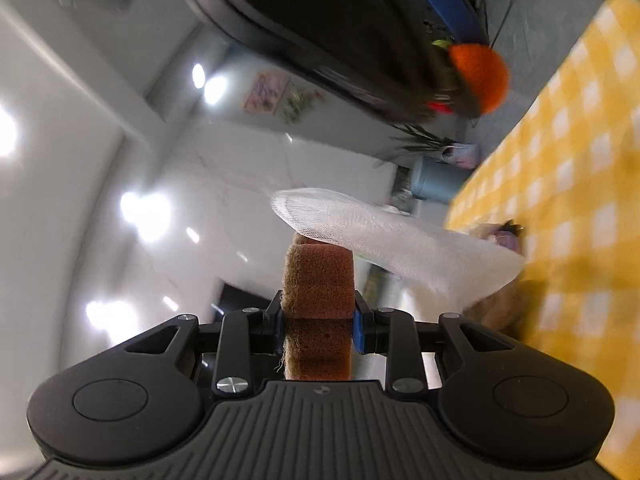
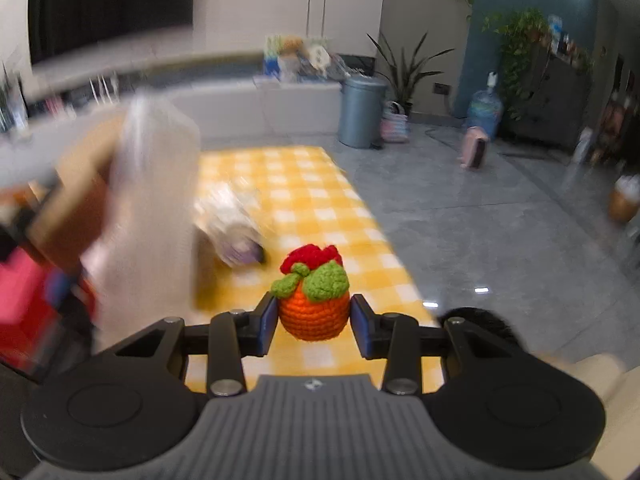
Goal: Organize soft objects
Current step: 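Lift the sponge with the left tool while the right tool lifts the strawberry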
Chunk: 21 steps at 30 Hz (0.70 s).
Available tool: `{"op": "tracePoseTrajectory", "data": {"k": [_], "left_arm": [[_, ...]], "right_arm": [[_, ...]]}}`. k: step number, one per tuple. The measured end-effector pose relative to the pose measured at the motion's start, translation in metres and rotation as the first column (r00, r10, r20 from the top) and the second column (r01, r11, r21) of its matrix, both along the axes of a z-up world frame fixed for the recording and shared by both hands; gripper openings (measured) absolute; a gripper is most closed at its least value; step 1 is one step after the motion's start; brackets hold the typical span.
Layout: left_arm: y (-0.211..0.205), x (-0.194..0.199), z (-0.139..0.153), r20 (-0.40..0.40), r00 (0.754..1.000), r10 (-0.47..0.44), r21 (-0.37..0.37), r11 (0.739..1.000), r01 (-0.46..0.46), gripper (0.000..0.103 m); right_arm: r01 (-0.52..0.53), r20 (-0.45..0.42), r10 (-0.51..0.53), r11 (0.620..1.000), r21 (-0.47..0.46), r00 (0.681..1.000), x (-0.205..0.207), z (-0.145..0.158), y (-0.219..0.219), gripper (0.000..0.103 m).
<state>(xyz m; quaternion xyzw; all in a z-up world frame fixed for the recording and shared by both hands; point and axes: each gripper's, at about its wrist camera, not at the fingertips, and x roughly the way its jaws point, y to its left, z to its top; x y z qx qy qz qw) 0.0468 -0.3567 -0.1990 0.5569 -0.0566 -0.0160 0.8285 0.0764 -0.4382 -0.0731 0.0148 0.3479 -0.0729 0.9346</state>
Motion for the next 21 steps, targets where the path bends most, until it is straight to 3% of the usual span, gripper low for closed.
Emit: {"op": "tracePoseTrajectory", "data": {"k": [2,5,8,10,12,13,15,18,21], "left_arm": [[0.001,0.006,0.002,-0.13,0.992,0.0,-0.046,0.999,-0.006,0.035],[-0.003,0.004,-0.016,-0.077,0.997,0.011,0.022,1.0,-0.01,0.035],[-0.005,0.002,-0.02,-0.186,0.982,-0.024,-0.001,1.0,0.024,0.035],[-0.008,-0.002,-0.03,-0.176,0.983,-0.047,0.045,0.997,0.056,0.035],[-0.01,-0.007,-0.044,-0.153,0.987,-0.053,0.115,0.991,0.071,0.035],[-0.011,-0.007,-0.048,-0.178,0.983,-0.044,0.12,0.991,0.066,0.035],[-0.009,-0.007,-0.05,-0.233,0.972,-0.038,0.096,0.993,0.062,0.035],[-0.006,-0.008,-0.048,-0.245,0.969,-0.038,0.065,0.996,0.055,0.035],[0.002,-0.005,-0.033,-0.28,0.959,-0.035,-0.014,0.999,0.032,0.035]], "right_arm": [[-0.027,0.05,0.024,0.997,0.077,0.998,-0.006,0.008,-0.001,0.039],[-0.108,0.099,0.092,0.98,0.166,0.991,-0.009,0.014,0.002,0.039],[-0.147,0.08,0.133,0.966,0.213,0.988,-0.002,0.006,0.008,0.039],[-0.164,0.061,0.154,0.95,0.265,0.986,0.007,-0.003,0.011,0.039],[-0.175,0.029,0.175,0.935,0.31,0.984,0.016,-0.014,0.014,0.039],[-0.168,0.004,0.175,0.938,0.303,0.985,0.021,-0.021,0.017,0.039],[-0.126,-0.064,0.149,0.954,0.274,0.987,0.032,-0.038,0.021,0.039],[-0.068,-0.171,0.116,0.962,0.265,0.978,0.045,-0.064,0.022,0.039],[-0.075,-0.223,0.132,0.966,0.248,0.966,0.051,-0.08,0.028,0.039]]}}
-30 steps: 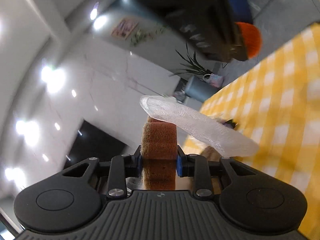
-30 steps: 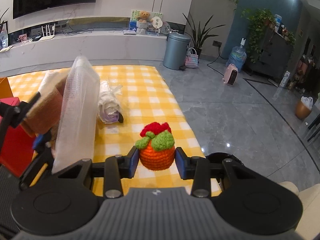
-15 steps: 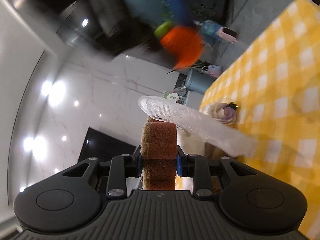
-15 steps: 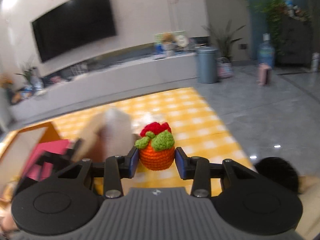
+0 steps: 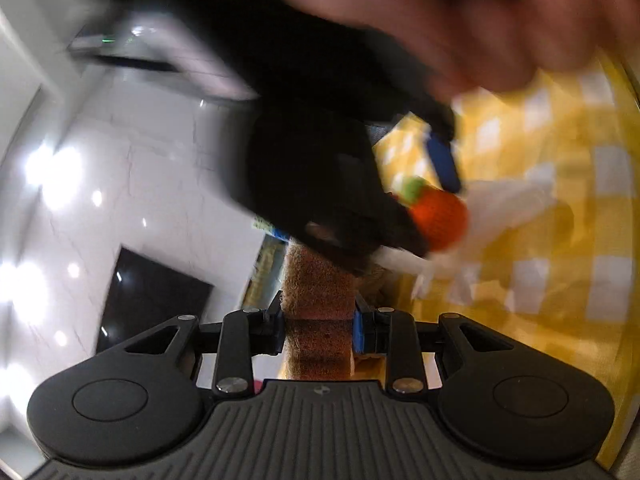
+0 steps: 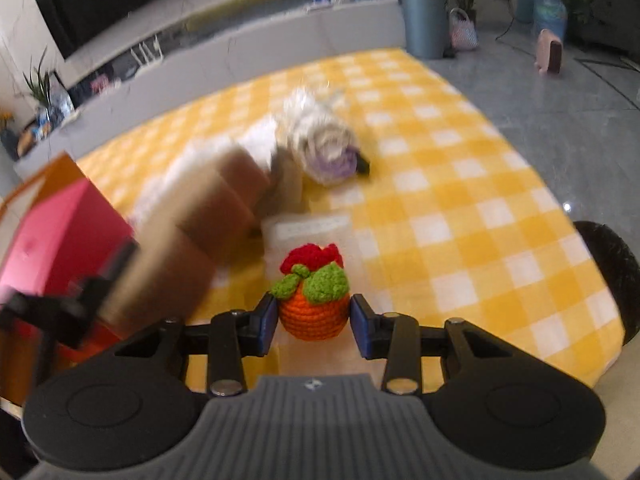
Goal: Organize soft objects
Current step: 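Lift the sponge with the left tool while the right tool lifts the strawberry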
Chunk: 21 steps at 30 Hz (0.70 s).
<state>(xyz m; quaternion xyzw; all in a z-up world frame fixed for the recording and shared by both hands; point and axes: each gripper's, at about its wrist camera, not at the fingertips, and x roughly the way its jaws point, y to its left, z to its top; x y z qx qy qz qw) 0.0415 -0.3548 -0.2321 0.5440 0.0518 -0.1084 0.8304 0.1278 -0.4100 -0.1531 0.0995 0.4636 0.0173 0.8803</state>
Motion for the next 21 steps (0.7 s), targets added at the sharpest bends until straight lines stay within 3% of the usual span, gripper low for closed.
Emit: {"op": "tracePoseTrajectory", "data": {"k": [4,7,9,12,16,18,21], "left_arm": [[0.016,0.011,0.038,-0.098,0.995,0.024,-0.186,0.982,-0.042,0.035],[0.035,0.014,0.064,-0.144,0.988,-0.047,-0.315,0.949,-0.001,0.034],[0.049,0.013,0.081,-0.209,0.97,-0.127,-0.424,0.905,0.028,0.034],[0.075,0.019,0.109,-0.297,0.931,-0.213,-0.582,0.813,0.001,0.035],[0.105,0.027,0.146,-0.346,0.898,-0.271,-0.72,0.691,-0.069,0.034],[0.118,0.043,0.164,-0.354,0.894,-0.273,-0.744,0.662,-0.092,0.034],[0.127,0.047,0.188,-0.361,0.9,-0.244,-0.747,0.653,-0.123,0.034]], "right_arm": [[0.029,-0.033,-0.03,0.999,-0.046,0.999,0.003,-0.011,-0.001,0.039],[0.033,0.0,-0.033,0.999,-0.036,0.999,-0.002,-0.003,-0.004,0.039],[0.03,0.044,-0.03,1.0,0.003,0.999,-0.007,0.009,-0.008,0.039],[0.038,0.097,-0.045,0.996,0.076,0.994,-0.011,0.023,-0.014,0.039],[0.053,0.127,-0.075,0.984,0.169,0.989,-0.015,0.032,-0.023,0.039],[0.059,0.146,-0.092,0.974,0.217,0.985,-0.015,0.035,-0.027,0.039],[0.005,0.181,-0.039,0.983,0.185,0.983,-0.017,0.047,-0.021,0.039]]}}
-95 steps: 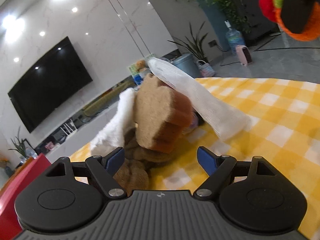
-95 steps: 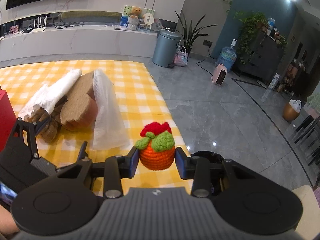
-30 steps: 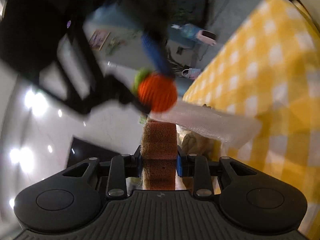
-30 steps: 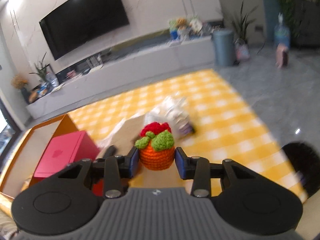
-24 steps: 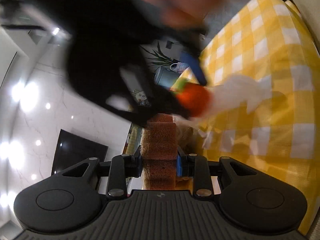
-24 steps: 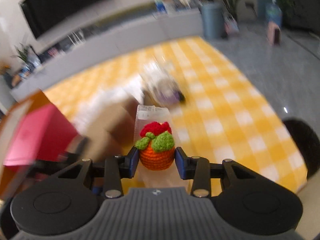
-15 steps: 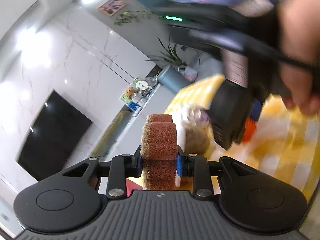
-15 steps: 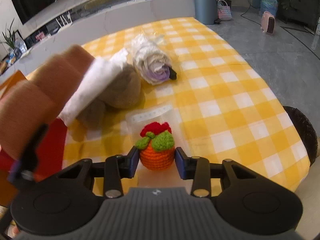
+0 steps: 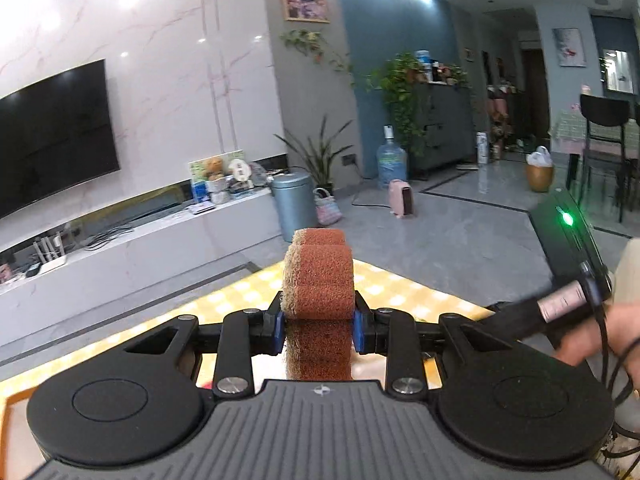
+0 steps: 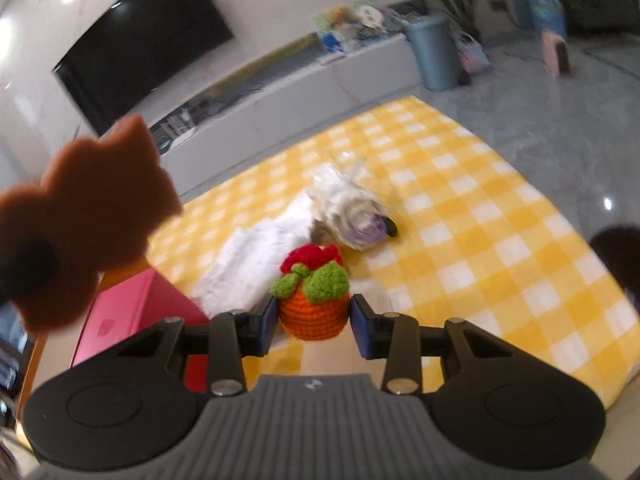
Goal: Organize soft objects
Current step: 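Lift the sponge with the left tool while the right tool lifts the strawberry, then lower sponge and strawberry into the white box and open both tools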
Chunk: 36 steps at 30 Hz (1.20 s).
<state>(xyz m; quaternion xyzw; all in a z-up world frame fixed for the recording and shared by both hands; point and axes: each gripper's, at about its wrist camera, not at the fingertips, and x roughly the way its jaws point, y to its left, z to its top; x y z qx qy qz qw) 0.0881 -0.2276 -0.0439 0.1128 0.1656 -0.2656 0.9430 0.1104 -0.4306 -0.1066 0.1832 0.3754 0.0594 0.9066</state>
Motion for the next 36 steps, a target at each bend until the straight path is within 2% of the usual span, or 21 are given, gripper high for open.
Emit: {"op": "tracePoseTrajectory", "data": {"k": [2,3,4,6,7,9,13,15,18,20,23,26,29,35,36], "left_arm": [[0.015,0.004,0.013,-0.021,1.0,0.015,-0.002,1.0,-0.015,0.034],[0.021,0.004,0.017,-0.026,0.999,0.035,0.004,0.999,-0.035,0.034],[0.026,0.0,0.019,-0.024,0.998,0.061,0.016,0.998,-0.06,0.034],[0.034,-0.014,0.022,-0.006,0.992,0.127,0.043,0.991,-0.127,0.034],[0.043,-0.017,0.026,0.001,0.987,0.158,0.054,0.986,-0.158,0.034],[0.057,-0.027,0.029,0.004,0.978,0.21,0.064,0.976,-0.21,0.034],[0.092,-0.035,0.036,0.009,0.952,0.306,0.065,0.95,-0.306,0.034],[0.108,-0.037,0.035,0.003,0.942,0.336,0.059,0.94,-0.336,0.034],[0.135,-0.029,0.031,-0.054,0.934,0.352,0.032,0.936,-0.351,0.034],[0.151,-0.022,0.025,-0.102,0.92,0.378,0.032,0.926,-0.377,0.034],[0.159,-0.007,0.004,-0.138,0.905,0.402,0.135,0.913,-0.385,0.034],[0.157,0.008,-0.02,-0.112,0.902,0.416,0.266,0.887,-0.377,0.034],[0.149,0.021,-0.046,-0.061,0.91,0.409,0.391,0.849,-0.355,0.034],[0.134,0.037,-0.097,0.067,0.927,0.368,0.594,0.732,-0.333,0.035],[0.137,0.044,-0.105,0.078,0.926,0.37,0.629,0.702,-0.334,0.035]], "right_arm": [[-0.008,-0.002,0.008,0.98,-0.199,1.0,-0.002,0.007,0.018,0.039],[-0.004,0.006,0.006,0.964,-0.266,1.0,-0.004,0.009,0.024,0.039],[-0.014,0.024,0.021,0.97,-0.242,1.0,-0.006,0.012,0.024,0.039],[-0.051,0.044,0.056,0.994,-0.098,0.997,-0.009,0.016,0.018,0.039],[-0.061,0.057,0.066,0.995,-0.082,0.996,-0.011,0.019,0.02,0.039],[-0.074,0.082,0.085,0.989,-0.131,0.993,-0.015,0.028,0.031,0.039],[-0.141,0.14,0.149,0.988,-0.067,0.979,-0.025,0.043,0.044,0.039],[-0.173,0.157,0.181,0.983,-0.065,0.971,-0.028,0.051,0.054,0.039],[-0.223,0.172,0.232,0.972,-0.071,0.957,-0.033,0.059,0.07,0.039],[-0.255,0.179,0.266,0.963,-0.087,0.947,-0.036,0.064,0.081,0.039],[-0.299,0.175,0.314,0.948,-0.107,0.933,-0.039,0.065,0.1,0.039],[-0.361,0.181,0.382,0.922,-0.137,0.906,-0.047,0.068,0.124,0.039],[-0.426,0.188,0.447,0.893,-0.142,0.875,-0.051,0.069,0.146,0.039],[-0.471,0.142,0.496,0.864,-0.177,0.857,-0.047,0.057,0.17,0.039],[-0.474,0.134,0.499,0.862,-0.18,0.856,-0.046,0.055,0.172,0.039]]}}
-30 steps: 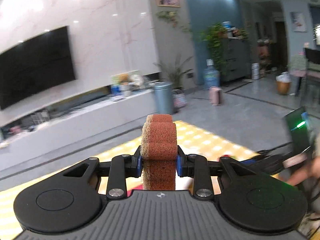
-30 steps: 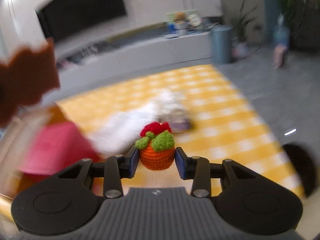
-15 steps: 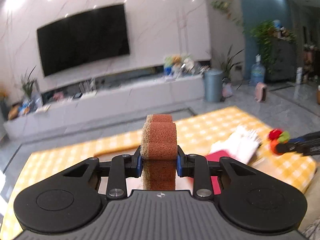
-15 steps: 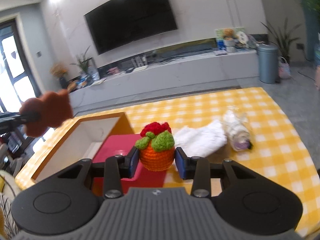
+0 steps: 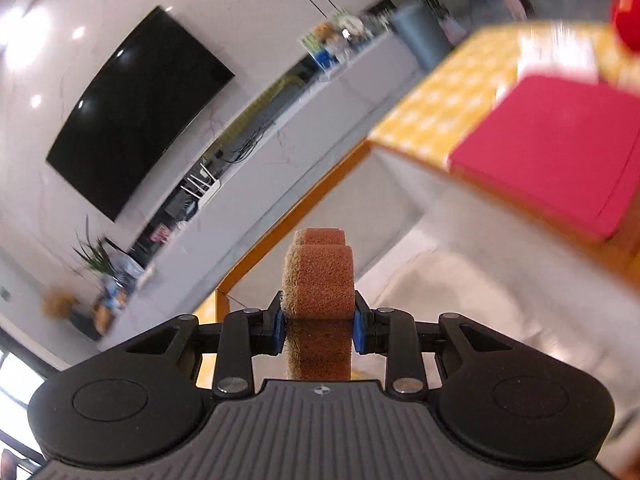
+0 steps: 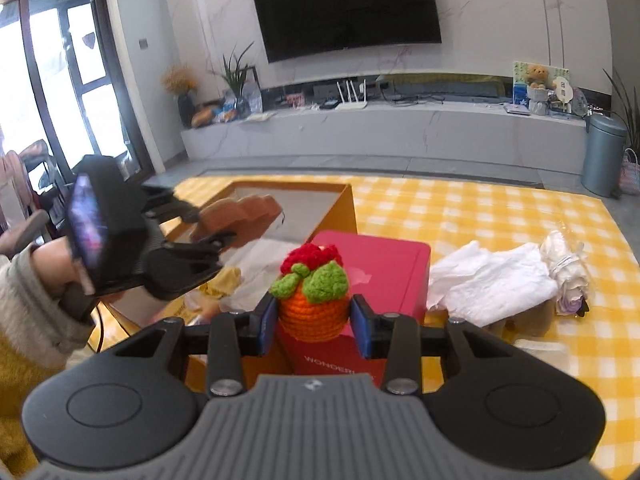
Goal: Organize soft objects
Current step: 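Lower sponge and strawberry into the white box and open both tools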
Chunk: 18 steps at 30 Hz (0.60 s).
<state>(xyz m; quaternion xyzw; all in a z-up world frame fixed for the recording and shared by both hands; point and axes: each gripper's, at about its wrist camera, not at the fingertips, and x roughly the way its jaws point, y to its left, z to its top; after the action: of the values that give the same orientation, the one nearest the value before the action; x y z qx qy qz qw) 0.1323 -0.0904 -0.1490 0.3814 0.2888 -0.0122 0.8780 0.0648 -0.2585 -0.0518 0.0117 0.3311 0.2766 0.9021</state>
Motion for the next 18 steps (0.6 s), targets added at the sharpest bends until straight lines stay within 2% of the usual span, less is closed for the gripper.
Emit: {"op": "tracePoseTrajectory", "data": {"k": [3,5,6,7,8,9,11,13,16,18], "left_arm": [[0.003,0.017,-0.025,0.006,1.0,0.019,0.173,0.985,-0.019,0.035],[0.005,0.021,-0.04,0.006,0.999,-0.032,0.264,0.964,0.029,0.035],[0.007,0.02,-0.046,0.023,0.998,-0.064,0.304,0.951,0.054,0.041],[0.007,0.019,-0.051,0.042,0.996,-0.082,0.342,0.937,0.063,0.042],[0.007,0.019,-0.055,0.048,0.995,-0.092,0.365,0.929,0.068,0.049],[0.009,0.018,-0.058,0.048,0.994,-0.1,0.377,0.923,0.075,0.074],[0.011,0.01,-0.059,0.052,0.987,-0.153,0.38,0.917,0.123,0.103],[0.015,-0.004,-0.053,0.064,0.977,-0.203,0.336,0.926,0.17,0.103],[0.026,-0.018,-0.031,0.046,0.979,-0.2,0.182,0.965,0.188,0.103],[0.036,-0.027,-0.012,0.065,0.982,-0.178,0.101,0.98,0.171,0.103]], "right_arm": [[-0.006,-0.011,0.006,1.0,-0.013,1.0,0.004,-0.003,0.005,0.039],[-0.01,-0.016,0.01,1.0,-0.019,1.0,0.007,-0.005,0.008,0.039],[-0.008,-0.021,0.008,1.0,-0.02,1.0,0.009,-0.006,0.01,0.039],[-0.003,-0.027,0.003,1.0,-0.02,1.0,0.01,-0.007,0.012,0.039],[0.003,-0.035,-0.004,1.0,-0.021,0.999,0.012,-0.008,0.014,0.039],[0.009,-0.041,-0.01,1.0,-0.027,0.999,0.014,-0.009,0.016,0.039],[0.015,-0.046,-0.017,0.999,-0.041,0.999,0.017,-0.009,0.021,0.039],[0.013,-0.05,-0.015,0.999,-0.046,0.999,0.018,-0.007,0.026,0.039],[0.001,-0.043,-0.004,0.998,-0.066,0.999,0.018,-0.003,0.038,0.039],[-0.008,-0.038,0.005,0.997,-0.074,0.999,0.019,0.0,0.047,0.039]]}}
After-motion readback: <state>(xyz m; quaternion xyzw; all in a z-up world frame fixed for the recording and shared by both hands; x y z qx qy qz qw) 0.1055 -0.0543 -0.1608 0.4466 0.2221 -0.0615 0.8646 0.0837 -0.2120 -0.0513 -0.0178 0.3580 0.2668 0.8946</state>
